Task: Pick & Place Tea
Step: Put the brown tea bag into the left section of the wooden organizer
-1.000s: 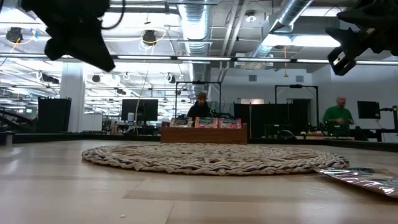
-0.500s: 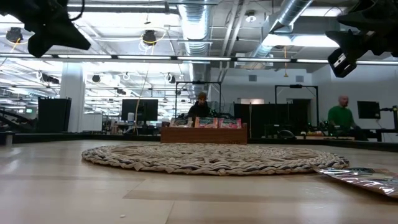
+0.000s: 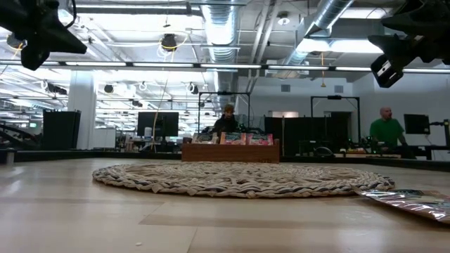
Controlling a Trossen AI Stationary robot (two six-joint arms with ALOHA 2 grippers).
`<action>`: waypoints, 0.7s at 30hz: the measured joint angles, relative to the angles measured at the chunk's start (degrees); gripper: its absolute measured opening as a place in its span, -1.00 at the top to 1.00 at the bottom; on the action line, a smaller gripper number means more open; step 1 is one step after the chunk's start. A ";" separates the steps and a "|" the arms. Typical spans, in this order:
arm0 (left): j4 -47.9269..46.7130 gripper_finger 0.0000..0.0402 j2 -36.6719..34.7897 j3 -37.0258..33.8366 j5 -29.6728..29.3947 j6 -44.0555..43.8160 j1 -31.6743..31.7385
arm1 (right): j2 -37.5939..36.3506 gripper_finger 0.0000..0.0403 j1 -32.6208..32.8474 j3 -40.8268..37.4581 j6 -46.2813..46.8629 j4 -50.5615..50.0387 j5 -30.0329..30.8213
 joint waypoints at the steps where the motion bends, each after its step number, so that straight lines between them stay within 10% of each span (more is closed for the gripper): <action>1: 0.04 0.90 -0.10 0.02 -0.02 -0.02 0.00 | 0.00 0.44 -0.02 0.00 0.02 -0.02 0.00; 21: 2.80 0.89 -0.15 0.01 3.21 -0.33 0.00 | 0.00 0.44 -0.02 0.00 7.73 1.37 0.69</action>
